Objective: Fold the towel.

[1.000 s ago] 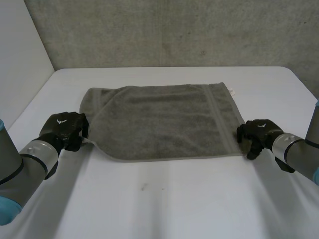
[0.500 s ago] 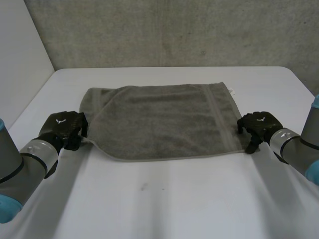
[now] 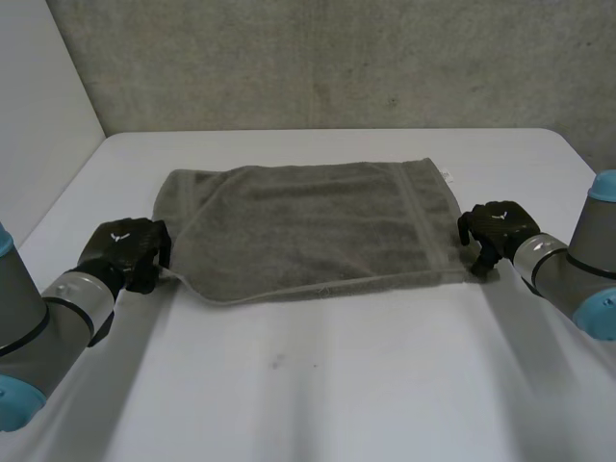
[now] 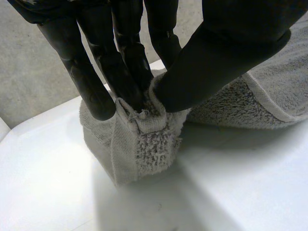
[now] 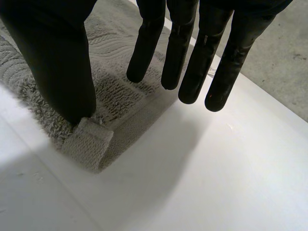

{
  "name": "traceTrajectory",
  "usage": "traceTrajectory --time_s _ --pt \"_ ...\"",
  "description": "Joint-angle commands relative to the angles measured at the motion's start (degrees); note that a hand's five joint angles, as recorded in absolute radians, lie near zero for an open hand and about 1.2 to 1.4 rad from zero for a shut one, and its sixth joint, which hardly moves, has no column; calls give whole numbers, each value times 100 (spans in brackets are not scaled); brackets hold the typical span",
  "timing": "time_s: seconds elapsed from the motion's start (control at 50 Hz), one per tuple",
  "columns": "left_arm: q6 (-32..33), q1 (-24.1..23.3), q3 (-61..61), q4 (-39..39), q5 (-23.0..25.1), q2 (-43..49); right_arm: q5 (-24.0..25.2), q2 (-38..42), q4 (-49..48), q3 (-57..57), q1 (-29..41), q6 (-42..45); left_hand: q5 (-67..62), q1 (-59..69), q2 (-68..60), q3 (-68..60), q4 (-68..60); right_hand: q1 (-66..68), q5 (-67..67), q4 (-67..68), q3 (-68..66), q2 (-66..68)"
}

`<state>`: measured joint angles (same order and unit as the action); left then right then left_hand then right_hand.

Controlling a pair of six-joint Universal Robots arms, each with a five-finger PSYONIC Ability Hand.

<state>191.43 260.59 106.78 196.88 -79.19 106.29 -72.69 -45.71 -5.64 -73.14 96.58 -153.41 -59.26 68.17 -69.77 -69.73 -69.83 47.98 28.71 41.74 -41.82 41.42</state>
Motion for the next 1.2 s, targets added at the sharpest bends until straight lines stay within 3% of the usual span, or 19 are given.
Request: traceTrajectory --time_s 0.02,0.24,0.5,1.2 --pt "0 0 0 0 0 5 -167 18 11 72 45 -286 -1074 1183 -1023 -1027 -1017 45 973 669 -661 702" --pt "9 0 9 0 0 14 -96 -105 160 -131 45 -303 -1074 1183 -1023 -1027 -1017 -1418 -491 -794 802 -761" --pt "9 9 53 0 0 5 -44 -966 713 -754 -26 -294 -1074 1183 -1023 -1027 -1017 -2796 -1868 -2172 2180 -2139" --pt "17 0 0 0 0 137 -53 53 433 106 53 101 -1074 1183 -1023 -1027 -1017 -1334 -406 -710 718 -677"
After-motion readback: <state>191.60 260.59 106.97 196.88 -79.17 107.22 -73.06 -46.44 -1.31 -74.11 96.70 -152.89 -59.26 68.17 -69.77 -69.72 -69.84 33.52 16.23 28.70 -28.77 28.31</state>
